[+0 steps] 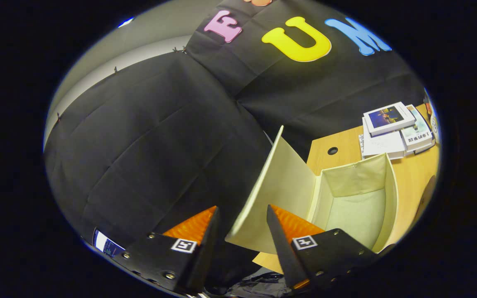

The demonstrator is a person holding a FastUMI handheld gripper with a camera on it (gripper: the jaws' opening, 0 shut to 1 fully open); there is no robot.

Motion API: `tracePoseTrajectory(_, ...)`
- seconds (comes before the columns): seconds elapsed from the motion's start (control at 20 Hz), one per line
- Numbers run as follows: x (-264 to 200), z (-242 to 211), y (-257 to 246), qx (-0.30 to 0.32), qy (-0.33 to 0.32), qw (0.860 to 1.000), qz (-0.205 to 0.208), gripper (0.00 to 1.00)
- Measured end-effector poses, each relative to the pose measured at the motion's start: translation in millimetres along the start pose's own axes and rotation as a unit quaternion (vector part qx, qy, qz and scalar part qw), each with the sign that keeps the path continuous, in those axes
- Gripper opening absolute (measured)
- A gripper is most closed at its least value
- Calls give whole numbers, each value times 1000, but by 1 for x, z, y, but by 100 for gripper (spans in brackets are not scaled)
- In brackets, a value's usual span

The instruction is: Open the storage box then place both shoes into the box .Put the left shoe in first, then the right shoe, with the right side of both shoes facing outward in a uniform manner.

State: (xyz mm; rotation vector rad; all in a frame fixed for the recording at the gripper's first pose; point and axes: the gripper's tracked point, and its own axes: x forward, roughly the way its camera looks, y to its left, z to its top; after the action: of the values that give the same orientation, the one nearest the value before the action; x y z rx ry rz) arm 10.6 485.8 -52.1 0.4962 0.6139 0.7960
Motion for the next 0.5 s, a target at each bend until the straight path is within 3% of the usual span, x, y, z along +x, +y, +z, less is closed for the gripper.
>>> tracePoseTrajectory(0.1,-8,5,-10,-31,-12,999,-16,98)
tracePoseTrajectory(0.5,-82,44,-79,-141,-68,982,-105,97)
